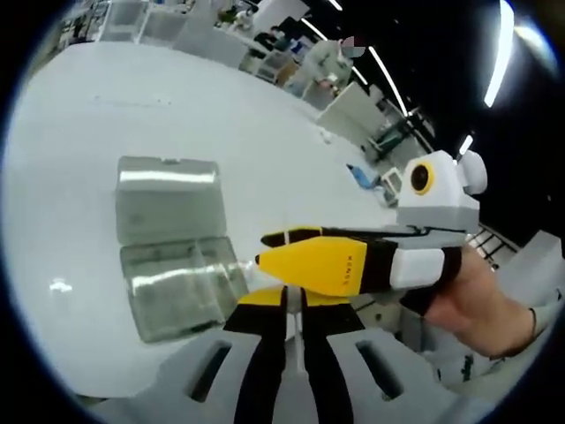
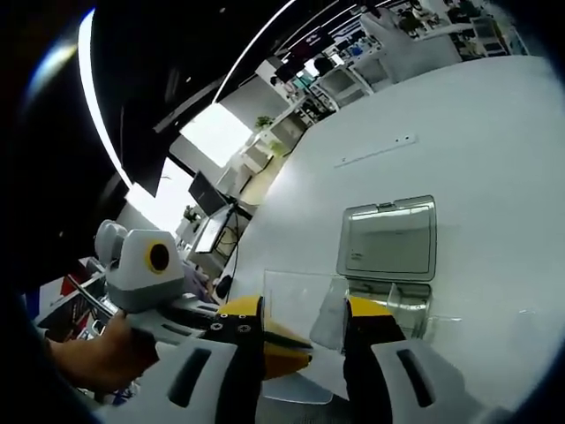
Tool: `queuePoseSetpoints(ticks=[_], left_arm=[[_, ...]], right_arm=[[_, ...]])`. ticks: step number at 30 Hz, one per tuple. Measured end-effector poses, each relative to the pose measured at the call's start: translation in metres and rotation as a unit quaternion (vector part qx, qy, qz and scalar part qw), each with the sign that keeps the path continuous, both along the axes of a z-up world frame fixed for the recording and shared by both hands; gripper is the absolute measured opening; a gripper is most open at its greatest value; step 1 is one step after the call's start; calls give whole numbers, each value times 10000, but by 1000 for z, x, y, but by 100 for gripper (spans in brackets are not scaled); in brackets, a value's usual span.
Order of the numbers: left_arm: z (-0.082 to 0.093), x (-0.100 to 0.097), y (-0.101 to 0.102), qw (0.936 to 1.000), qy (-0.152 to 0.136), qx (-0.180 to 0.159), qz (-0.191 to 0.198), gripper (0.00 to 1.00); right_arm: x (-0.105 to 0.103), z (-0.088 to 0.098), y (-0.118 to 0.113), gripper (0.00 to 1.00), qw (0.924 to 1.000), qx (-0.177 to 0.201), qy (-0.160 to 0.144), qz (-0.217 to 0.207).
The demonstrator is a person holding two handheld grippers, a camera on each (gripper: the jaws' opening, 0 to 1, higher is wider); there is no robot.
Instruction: Insert the divider into the dual guide fixture by aligning both edges with the guide slots and pushing it downward to the bottom, including one-sided entry, uneven engagement, binding, and posture correction.
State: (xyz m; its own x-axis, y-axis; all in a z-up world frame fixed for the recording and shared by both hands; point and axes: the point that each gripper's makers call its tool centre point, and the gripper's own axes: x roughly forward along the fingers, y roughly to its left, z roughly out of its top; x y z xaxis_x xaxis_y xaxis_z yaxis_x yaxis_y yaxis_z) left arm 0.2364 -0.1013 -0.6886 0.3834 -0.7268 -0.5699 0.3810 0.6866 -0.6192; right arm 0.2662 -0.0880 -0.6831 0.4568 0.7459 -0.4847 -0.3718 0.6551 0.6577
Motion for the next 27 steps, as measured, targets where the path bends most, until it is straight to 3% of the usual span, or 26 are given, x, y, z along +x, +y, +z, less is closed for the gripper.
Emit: queuePoseSetpoints(ticks=[8, 27], left_arm=[[-1, 2, 1, 10000, -50, 34, 50, 6], [1, 0, -3, 10000, -14, -94, 30, 1]], right_arm=[[1, 0, 1, 30, 10000, 31, -23, -44], [4, 2, 0, 31, 9999, 78, -64, -68]])
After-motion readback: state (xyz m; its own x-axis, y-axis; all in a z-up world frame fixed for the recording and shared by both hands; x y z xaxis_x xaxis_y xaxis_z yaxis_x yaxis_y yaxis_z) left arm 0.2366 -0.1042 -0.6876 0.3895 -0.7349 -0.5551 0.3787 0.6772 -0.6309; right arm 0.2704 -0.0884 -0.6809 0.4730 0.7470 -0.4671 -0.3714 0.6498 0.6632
